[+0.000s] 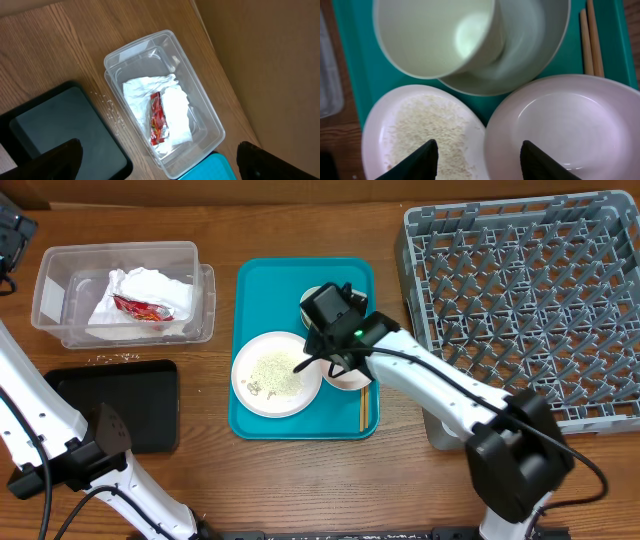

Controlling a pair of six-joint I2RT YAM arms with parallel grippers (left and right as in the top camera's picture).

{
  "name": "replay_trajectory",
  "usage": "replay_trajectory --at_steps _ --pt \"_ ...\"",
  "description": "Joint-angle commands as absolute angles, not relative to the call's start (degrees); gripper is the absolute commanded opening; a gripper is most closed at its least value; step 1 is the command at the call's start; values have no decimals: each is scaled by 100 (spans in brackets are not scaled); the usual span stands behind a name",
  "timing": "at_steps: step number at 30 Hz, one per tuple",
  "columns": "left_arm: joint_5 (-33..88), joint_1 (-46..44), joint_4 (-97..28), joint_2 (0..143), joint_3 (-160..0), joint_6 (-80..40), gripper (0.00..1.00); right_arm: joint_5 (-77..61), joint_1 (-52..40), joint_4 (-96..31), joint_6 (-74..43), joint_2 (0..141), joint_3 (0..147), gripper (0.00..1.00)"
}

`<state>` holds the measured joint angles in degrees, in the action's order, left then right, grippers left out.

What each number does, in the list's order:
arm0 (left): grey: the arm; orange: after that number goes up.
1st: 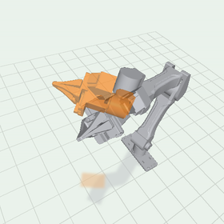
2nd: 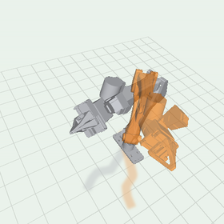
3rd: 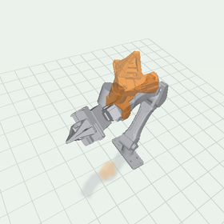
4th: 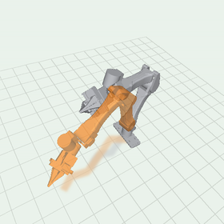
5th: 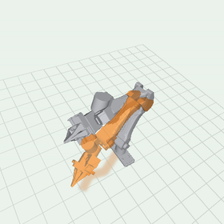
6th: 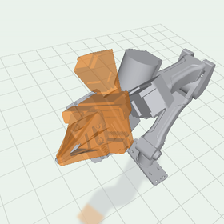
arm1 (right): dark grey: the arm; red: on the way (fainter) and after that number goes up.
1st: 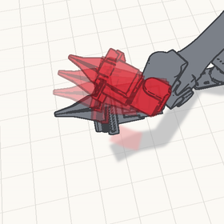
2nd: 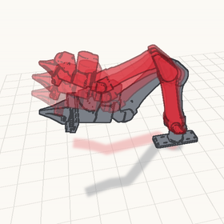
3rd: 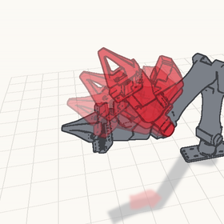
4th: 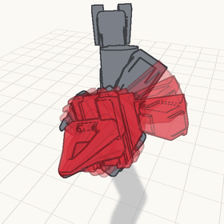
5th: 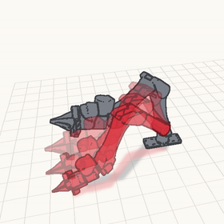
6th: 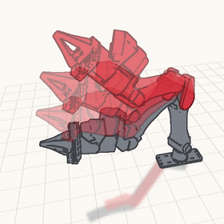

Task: Sort waste into correct bins and load items into the dishwasher
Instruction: 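Move the right gripper over the tray and grasp the pink bowl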

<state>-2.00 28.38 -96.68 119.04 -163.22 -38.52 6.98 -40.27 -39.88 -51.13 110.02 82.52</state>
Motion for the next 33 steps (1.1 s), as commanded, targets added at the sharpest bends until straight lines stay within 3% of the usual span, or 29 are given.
replay_trajectory --at_steps 1,7,21,33 --pt "-257 2847 -9679 11961 -16315 -3726 100 878 -4016 -3992 -5280 11238 8359 53" --pt "-255 2847 -9679 11961 -16315 -3726 100 882 -4016 -3988 -5275 11266 8359 44" --pt "-257 2847 -9679 11961 -16315 -3726 100 628 -4018 -3863 -5251 11524 8359 40" --pt "-257 2847 -9679 11961 -16315 -3726 100 637 -4027 -3913 -5253 11620 8359 22"
